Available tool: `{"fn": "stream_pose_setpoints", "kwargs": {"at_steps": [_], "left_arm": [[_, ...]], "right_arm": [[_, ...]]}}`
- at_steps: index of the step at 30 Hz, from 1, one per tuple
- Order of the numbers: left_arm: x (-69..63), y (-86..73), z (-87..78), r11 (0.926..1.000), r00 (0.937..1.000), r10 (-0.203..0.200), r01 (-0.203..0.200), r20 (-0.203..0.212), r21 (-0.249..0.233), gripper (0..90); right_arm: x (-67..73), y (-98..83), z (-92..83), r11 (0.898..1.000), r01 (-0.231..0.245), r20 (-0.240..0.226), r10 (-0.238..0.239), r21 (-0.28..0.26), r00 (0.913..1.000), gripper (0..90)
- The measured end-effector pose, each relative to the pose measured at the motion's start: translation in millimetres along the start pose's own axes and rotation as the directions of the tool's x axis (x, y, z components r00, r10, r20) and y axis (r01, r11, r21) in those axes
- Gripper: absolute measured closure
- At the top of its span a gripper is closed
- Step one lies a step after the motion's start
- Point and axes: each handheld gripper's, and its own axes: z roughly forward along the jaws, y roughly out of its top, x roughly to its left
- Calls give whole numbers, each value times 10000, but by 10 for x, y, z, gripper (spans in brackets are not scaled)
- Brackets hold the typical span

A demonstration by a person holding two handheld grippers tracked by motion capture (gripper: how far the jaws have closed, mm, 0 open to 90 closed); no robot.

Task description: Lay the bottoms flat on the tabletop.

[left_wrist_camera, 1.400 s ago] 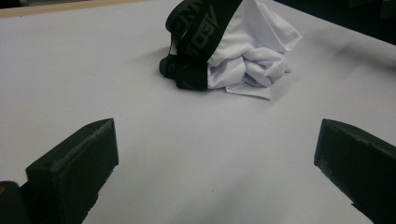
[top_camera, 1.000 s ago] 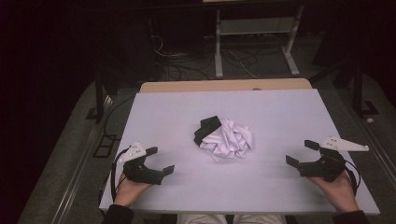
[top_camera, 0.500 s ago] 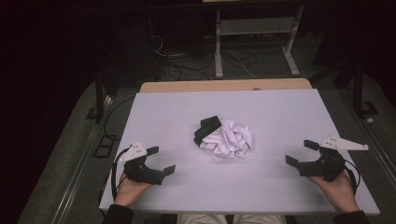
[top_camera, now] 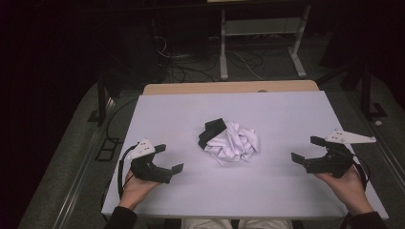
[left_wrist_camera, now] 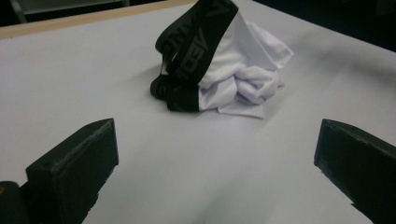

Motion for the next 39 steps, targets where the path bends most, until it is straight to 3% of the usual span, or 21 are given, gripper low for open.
{"fn": "stream_pose_setpoints", "kwargs": {"at_steps": [13,24,30,39], "left_arm": [[-13,193,89,9998,9994,100,-106,323,196,0],[20,477,147,9991,9988,293,-304,397,284,0],[72,543,222,9993,9990,182,-195,400,330,0],[143,604,318,9993,9995,41,-53,327,358,0]], "right_arm": [[30,253,90,9996,241,-160,-238,153,9996,0],[33,521,194,9990,385,-505,-374,211,9980,0],[24,657,280,9986,465,-611,-449,242,9971,0],[7,710,458,9981,473,-795,-440,404,9959,0]]}}
